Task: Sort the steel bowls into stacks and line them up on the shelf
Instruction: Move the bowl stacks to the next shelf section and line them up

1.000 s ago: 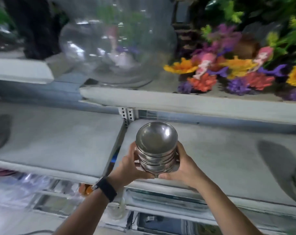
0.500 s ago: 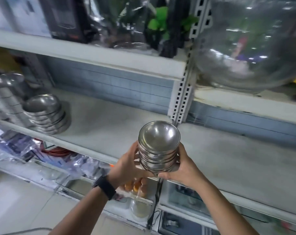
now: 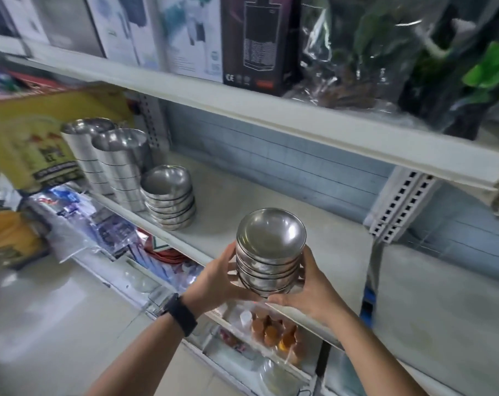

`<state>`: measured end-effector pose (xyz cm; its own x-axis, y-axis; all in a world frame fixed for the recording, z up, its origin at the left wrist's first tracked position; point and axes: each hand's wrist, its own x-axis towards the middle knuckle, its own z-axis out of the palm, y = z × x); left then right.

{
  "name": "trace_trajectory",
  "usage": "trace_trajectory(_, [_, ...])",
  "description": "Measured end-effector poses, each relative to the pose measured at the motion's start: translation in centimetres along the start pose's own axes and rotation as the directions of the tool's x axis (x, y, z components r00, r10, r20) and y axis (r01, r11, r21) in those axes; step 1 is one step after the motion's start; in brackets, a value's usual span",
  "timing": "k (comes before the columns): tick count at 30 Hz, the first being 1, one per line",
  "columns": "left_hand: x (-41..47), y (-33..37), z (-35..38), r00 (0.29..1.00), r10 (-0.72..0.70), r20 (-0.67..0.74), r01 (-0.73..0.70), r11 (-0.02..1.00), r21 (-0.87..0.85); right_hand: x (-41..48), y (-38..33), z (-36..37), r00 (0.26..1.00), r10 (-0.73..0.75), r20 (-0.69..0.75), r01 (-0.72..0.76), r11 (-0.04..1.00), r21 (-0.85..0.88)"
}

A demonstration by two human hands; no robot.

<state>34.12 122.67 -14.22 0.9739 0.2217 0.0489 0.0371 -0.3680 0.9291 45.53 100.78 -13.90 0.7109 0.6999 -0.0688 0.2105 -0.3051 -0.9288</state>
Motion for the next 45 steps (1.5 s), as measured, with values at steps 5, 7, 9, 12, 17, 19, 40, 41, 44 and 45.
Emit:
trace_trajectory(5, [1.3,-1.2,-3.2,0.997,-0.053,-0.058,0.054,0.998,0.012,4.8,-0.1,2.3,0.998,-0.028,0.052,0.028,1.000,0.006])
trace_trajectory(7, [2.0,-1.9,-4.6,0.996,-0.062,-0.069,0.064,0.997,0.034,6.5,-0.3,3.1,0.997,-0.042,0.062,0.042,0.999,0.002])
trace_trajectory(9, [2.6,-2.8,-5.6,0.996,-0.055,-0.075,0.060,0.996,0.062,8.0,-0.6,3.7,0.996,-0.048,0.077,0.048,0.999,0.005])
trace_trajectory(12, [4.0,-4.0,-6.7,0.998,-0.028,-0.060,0.032,0.998,0.060,9.5,-0.6,4.5,0.998,-0.038,0.053,0.036,0.999,0.028])
trace_trajectory(17, [7.1,-6.0,-8.2,0.998,0.009,0.064,-0.011,0.999,0.031,10.7,-0.3,5.8,0.998,0.029,-0.053,-0.027,0.999,0.027])
trace_trajectory(19, [8.0,-7.0,-8.7,0.994,-0.021,0.107,0.021,1.000,0.006,10.7,-0.5,6.5,0.992,0.067,-0.107,-0.066,0.998,0.012])
trace_trajectory(40, [11.5,-10.7,-12.5,0.929,-0.060,0.366,0.047,0.998,0.043,9.9,-2.5,12.1,0.899,0.250,-0.359,-0.269,0.963,-0.004])
trace_trajectory(41, [11.5,-10.6,-12.5,0.929,-0.053,0.367,0.046,0.999,0.028,9.9,-2.5,12.1,0.900,0.249,-0.357,-0.270,0.963,-0.010])
trace_trajectory(44, [11.4,-10.4,-12.6,0.932,-0.035,0.361,0.039,0.999,-0.003,10.0,-2.3,12.1,0.898,0.253,-0.359,-0.271,0.963,0.000])
trace_trajectory(45, [11.3,-10.2,-12.7,0.934,-0.028,0.357,0.033,0.999,-0.009,10.0,-2.3,12.0,0.899,0.253,-0.357,-0.271,0.963,0.002])
